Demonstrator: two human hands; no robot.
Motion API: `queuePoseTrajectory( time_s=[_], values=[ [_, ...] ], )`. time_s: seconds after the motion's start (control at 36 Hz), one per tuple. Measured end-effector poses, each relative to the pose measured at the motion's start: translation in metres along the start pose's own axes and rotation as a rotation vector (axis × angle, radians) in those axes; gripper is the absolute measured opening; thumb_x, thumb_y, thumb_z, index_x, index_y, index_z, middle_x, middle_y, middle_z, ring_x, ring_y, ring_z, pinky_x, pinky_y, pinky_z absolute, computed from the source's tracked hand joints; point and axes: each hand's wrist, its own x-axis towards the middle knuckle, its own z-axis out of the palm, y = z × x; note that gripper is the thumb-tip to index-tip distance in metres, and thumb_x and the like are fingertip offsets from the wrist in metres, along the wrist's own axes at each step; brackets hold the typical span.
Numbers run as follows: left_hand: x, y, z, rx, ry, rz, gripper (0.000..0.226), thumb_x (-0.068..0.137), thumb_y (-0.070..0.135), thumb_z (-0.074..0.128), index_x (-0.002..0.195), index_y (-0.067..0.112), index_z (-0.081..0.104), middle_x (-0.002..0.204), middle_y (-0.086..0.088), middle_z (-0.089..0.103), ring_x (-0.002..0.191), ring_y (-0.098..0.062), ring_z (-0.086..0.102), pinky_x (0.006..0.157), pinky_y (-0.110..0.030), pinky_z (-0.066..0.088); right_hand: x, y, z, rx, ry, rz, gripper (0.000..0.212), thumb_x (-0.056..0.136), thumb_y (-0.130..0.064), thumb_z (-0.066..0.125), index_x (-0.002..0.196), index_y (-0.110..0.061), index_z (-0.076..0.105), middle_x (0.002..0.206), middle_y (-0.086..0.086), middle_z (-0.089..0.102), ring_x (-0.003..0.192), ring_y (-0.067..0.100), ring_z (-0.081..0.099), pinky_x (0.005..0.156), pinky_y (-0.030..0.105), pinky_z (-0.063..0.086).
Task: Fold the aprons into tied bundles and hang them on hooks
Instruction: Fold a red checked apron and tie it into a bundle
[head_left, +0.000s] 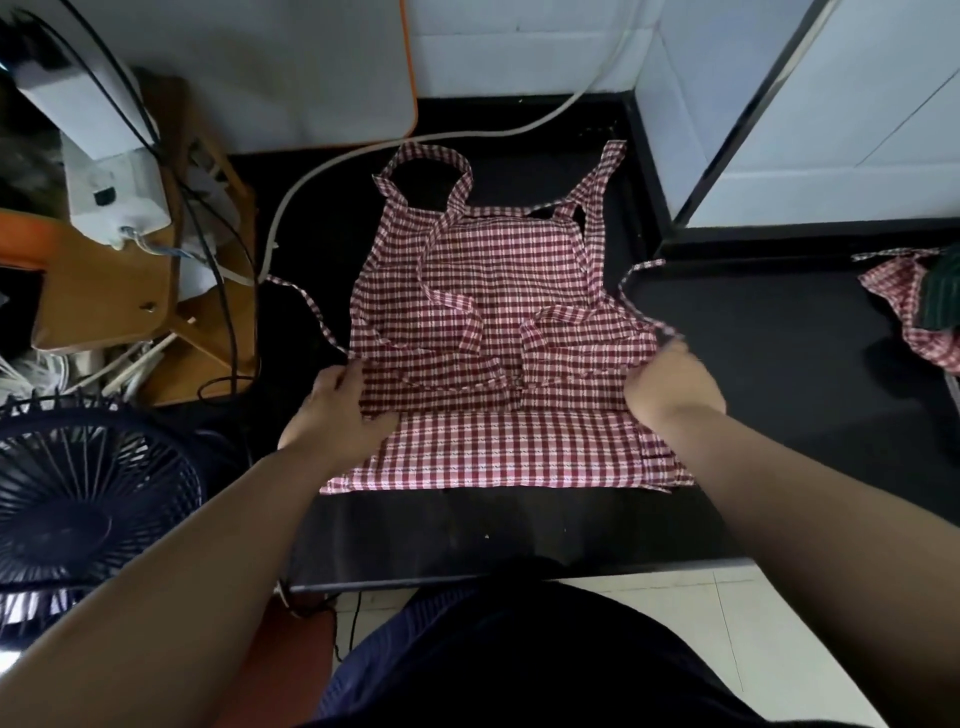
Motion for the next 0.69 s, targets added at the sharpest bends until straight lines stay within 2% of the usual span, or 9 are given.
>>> queuePoseTrajectory(
  time_s=[0.06, 0.11, 0.19, 0.25, 0.33, 0.44, 0.5, 0.58, 0.69],
  values=[
    [0.003, 0.004, -0.003, -0.020, 0.099, -0.056, 0.064, 0.094, 0.047, 0.048, 0.148, 0.021, 0.025, 0.149, -0.007, 0.031, 0.118, -0.031, 0.051, 0.089, -0.045, 0.050, 0.006, 0.007, -0.003, 0.090, 0.005, 0.086, 0.073, 0.094, -0.020, 0.045, 0.150, -0.001, 0.001, 0.144, 0.017, 0.041, 0.120, 0.035, 0.052, 0.099, 0.046, 0.045],
    [0.006, 0.008, -0.004, -0.013, 0.203, -0.097, 0.061, 0.096, 0.037, 0.048, 0.148, 0.017, 0.022, 0.140, -0.011, 0.046, 0.111, -0.033, 0.056, 0.078, -0.044, 0.052, 0.010, 0.012, -0.005, 0.186, 0.007, 0.172, 0.079, 0.092, -0.019, 0.049, 0.150, -0.003, -0.003, 0.142, 0.016, 0.044, 0.115, 0.034, 0.056, 0.095, 0.043, 0.047],
    [0.008, 0.008, -0.006, 0.069, 0.201, -0.040, 0.069, 0.097, 0.030, 0.048, 0.152, 0.033, 0.006, 0.136, -0.008, 0.047, 0.102, -0.029, 0.059, 0.067, -0.038, 0.050, 0.008, 0.016, -0.009, 0.283, 0.020, 0.211, 0.084, 0.093, -0.018, 0.051, 0.151, -0.011, -0.010, 0.145, 0.017, 0.039, 0.110, 0.033, 0.057, 0.082, 0.036, 0.047],
    [0.010, 0.007, -0.007, 0.147, 0.157, -0.016, 0.058, 0.099, 0.033, 0.044, 0.151, 0.037, 0.019, 0.139, -0.007, 0.041, 0.105, -0.028, 0.056, 0.071, -0.038, 0.052, 0.000, 0.015, -0.011, 0.262, 0.027, 0.158, 0.089, 0.091, -0.014, 0.051, 0.150, -0.024, -0.014, 0.152, 0.018, 0.026, 0.103, 0.032, 0.059, 0.081, 0.040, 0.051],
    [0.015, 0.007, -0.010, 0.158, 0.199, -0.029, 0.040, 0.099, 0.033, 0.045, 0.138, 0.025, 0.048, 0.137, -0.008, 0.047, 0.110, -0.030, 0.055, 0.077, -0.040, 0.052, -0.013, 0.008, -0.010, 0.083, 0.077, -0.004, 0.080, 0.090, -0.010, 0.049, 0.151, -0.031, 0.002, 0.147, 0.019, 0.025, 0.097, 0.031, 0.057, 0.073, 0.040, 0.051],
    [0.021, 0.003, -0.015, 0.175, 0.243, -0.091, 0.034, 0.100, 0.031, 0.043, 0.129, 0.017, 0.055, 0.129, -0.012, 0.053, 0.105, -0.033, 0.057, 0.075, -0.043, 0.053, -0.022, -0.003, 0.004, -0.063, -0.045, -0.296, 0.049, 0.097, -0.026, 0.046, 0.144, -0.025, 0.034, 0.142, 0.012, 0.034, 0.104, 0.028, 0.059, 0.083, 0.039, 0.054],
    [0.024, 0.002, -0.019, 0.226, 0.181, -0.131, 0.041, 0.102, 0.035, 0.038, 0.134, 0.012, 0.050, 0.138, -0.013, 0.044, 0.115, -0.034, 0.052, 0.085, -0.047, 0.051, -0.023, -0.003, 0.011, -0.111, -0.161, -0.366, 0.051, 0.098, -0.033, 0.045, 0.146, -0.024, 0.032, 0.146, 0.009, 0.032, 0.115, 0.028, 0.054, 0.094, 0.037, 0.049],
    [0.024, 0.006, -0.022, 0.268, 0.109, -0.214, 0.057, 0.102, 0.041, 0.032, 0.149, 0.010, 0.028, 0.148, -0.014, 0.030, 0.129, -0.034, 0.037, 0.099, -0.048, 0.043, -0.024, 0.000, 0.012, -0.082, -0.159, -0.350, 0.060, 0.095, -0.046, 0.046, 0.147, -0.021, 0.028, 0.150, 0.008, 0.028, 0.128, 0.030, 0.044, 0.103, 0.040, 0.043],
    [0.010, 0.012, -0.018, 0.129, 0.178, -0.263, 0.068, 0.101, 0.039, 0.036, 0.153, 0.007, 0.006, 0.154, -0.017, 0.019, 0.136, -0.037, 0.027, 0.104, -0.049, 0.035, -0.029, 0.003, 0.009, -0.074, -0.077, -0.374, 0.059, 0.095, -0.048, 0.044, 0.146, -0.022, 0.029, 0.149, 0.005, 0.025, 0.119, 0.026, 0.052, 0.089, 0.037, 0.050]
  ],
)
